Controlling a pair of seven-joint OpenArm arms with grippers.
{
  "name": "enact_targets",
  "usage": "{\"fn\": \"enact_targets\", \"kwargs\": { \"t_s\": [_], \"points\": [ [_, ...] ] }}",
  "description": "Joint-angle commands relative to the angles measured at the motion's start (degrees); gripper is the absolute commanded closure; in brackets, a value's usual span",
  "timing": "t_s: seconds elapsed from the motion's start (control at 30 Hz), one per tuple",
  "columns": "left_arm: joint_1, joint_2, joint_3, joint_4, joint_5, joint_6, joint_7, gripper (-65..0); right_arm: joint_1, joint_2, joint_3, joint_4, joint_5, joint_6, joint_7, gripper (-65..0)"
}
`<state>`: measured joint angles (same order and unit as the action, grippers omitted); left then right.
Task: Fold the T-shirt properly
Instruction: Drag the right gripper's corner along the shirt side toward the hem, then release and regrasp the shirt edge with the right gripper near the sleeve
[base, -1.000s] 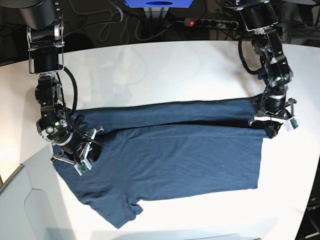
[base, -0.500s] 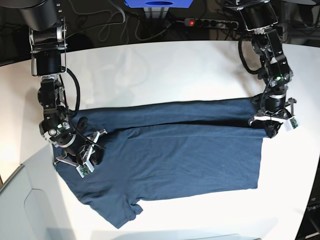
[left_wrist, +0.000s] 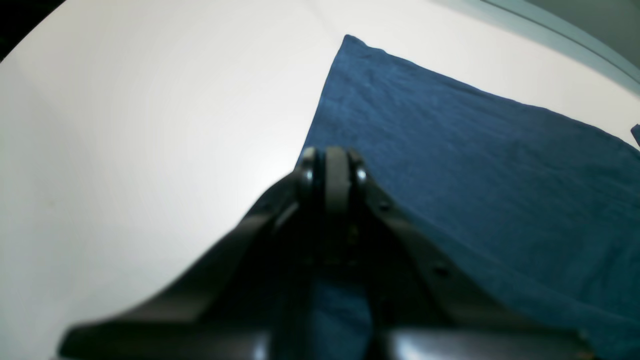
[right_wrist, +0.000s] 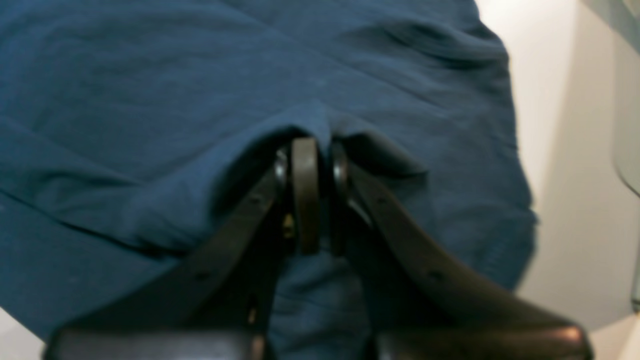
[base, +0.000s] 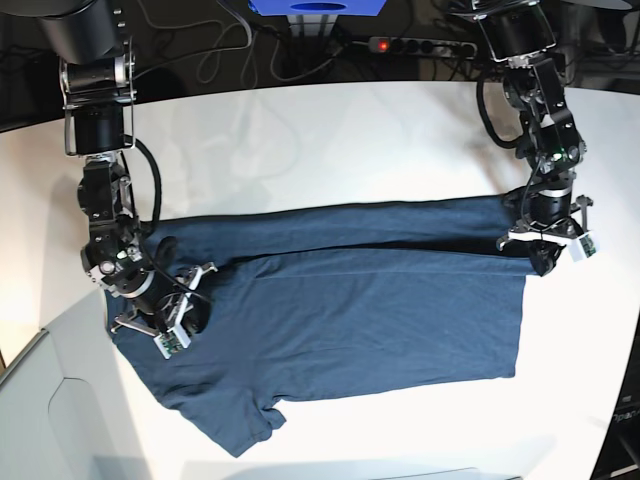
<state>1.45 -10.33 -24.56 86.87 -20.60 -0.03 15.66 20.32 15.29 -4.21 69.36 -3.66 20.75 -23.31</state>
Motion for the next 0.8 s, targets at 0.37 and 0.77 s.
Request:
{"fn": "enact_targets", "kwargs": {
  "t_s": [0.37, 0.77],
  "points": [
    [-1.06, -0.71, -0.19, 0.91, -0.28, -0.01, -1.64, 0.0, 2.50, 0.76, 0.65, 0.75, 0.54, 0.04, 1.29, -3.5],
    [-2.99, -0.71, -0.10, -0.76, -0.28, -0.01, -1.55, 0.0, 2.41, 1.55, 0.73, 0.83, 0.54, 0.04, 1.20, -28.5]
  ]
}}
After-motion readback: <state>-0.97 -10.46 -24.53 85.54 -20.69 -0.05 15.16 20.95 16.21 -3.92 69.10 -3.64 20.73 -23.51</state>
